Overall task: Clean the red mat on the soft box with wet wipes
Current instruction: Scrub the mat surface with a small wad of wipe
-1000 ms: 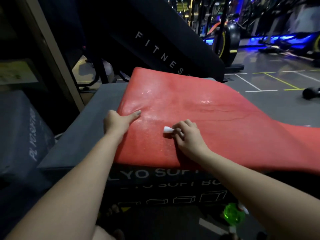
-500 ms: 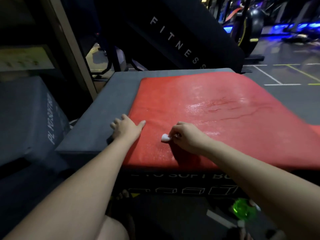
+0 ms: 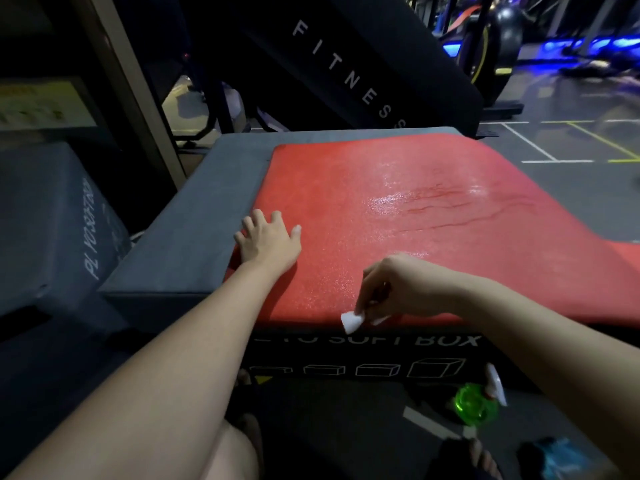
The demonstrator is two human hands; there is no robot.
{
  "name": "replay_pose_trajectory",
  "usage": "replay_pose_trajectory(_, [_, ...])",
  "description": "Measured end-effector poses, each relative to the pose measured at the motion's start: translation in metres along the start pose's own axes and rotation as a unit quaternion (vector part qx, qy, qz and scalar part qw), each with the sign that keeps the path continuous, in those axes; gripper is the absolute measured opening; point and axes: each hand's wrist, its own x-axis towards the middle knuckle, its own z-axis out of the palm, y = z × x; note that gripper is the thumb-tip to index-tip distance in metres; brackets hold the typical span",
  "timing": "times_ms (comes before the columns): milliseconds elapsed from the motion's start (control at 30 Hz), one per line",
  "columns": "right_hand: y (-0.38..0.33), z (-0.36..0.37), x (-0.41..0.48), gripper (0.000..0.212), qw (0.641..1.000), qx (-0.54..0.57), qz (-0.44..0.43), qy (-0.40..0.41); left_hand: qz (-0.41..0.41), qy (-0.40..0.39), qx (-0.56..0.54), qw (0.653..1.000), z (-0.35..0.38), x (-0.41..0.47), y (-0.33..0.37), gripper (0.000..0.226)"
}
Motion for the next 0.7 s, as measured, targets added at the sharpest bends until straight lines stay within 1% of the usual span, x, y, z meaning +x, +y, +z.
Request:
replay_pose_trajectory(67, [0.009, -0.001, 0.004, 0.016, 0.999, -0.009, 0.012, 0.039, 0.016, -0.005, -0.004, 1.0, 0.004, 0.003, 0.002, 0.059])
replay_pose_trajectory(167, [0.029, -0.003, 0.018, 0.018, 0.99, -0.014, 0.033, 0.138, 0.052, -0.003, 0.022, 0.998, 0.011, 0.007, 0.006, 0.058])
replay_pose_trajectory(233, [0.039, -0.008, 0.026, 0.018, 0.986, -0.002, 0.046, 0.158, 0.074, 0.002, 0.02, 0.997, 0.015, 0.011, 0.012, 0.058])
replay_pose_trajectory(267, [0.041, -0.012, 0.028, 0.017, 0.989, 0.01, 0.046, 0.142, 0.082, -0.002, 0.008, 0.997, 0.016, 0.014, 0.016, 0.058])
replay_pose_trajectory(300, [0.042, -0.017, 0.028, 0.014, 0.993, 0.026, 0.042, 0.106, 0.089, -0.011, -0.008, 0.996, 0.016, 0.017, 0.02, 0.058])
replay_pose_trajectory(367, [0.041, -0.026, 0.027, 0.011, 0.997, 0.066, 0.042, 0.009, 0.101, -0.032, -0.039, 0.994, 0.015, 0.023, 0.029, 0.057])
replay_pose_trajectory(400, [0.041, -0.028, 0.027, 0.012, 0.996, 0.076, 0.042, -0.019, 0.107, -0.037, -0.049, 0.992, 0.014, 0.026, 0.032, 0.057])
replay_pose_trajectory(433, [0.042, -0.029, 0.028, 0.012, 0.996, 0.077, 0.039, -0.025, 0.114, -0.038, -0.053, 0.991, 0.013, 0.029, 0.034, 0.057])
replay_pose_trajectory(500, [0.044, -0.03, 0.035, 0.016, 0.997, 0.068, 0.031, 0.011, 0.121, -0.039, -0.048, 0.991, 0.014, 0.037, 0.035, 0.057])
replay_pose_trajectory(600, [0.053, -0.028, 0.054, 0.027, 0.99, 0.045, 0.045, 0.123, 0.107, -0.044, -0.029, 0.993, 0.018, 0.05, 0.032, 0.057])
replay_pose_trajectory(633, [0.059, -0.027, 0.061, 0.026, 0.986, 0.035, 0.053, 0.154, 0.101, -0.047, -0.024, 0.994, 0.02, 0.055, 0.031, 0.057])
replay_pose_trajectory(700, [0.07, -0.025, 0.076, 0.016, 0.979, 0.009, 0.064, 0.193, 0.094, -0.052, -0.017, 0.994, 0.022, 0.063, 0.03, 0.057])
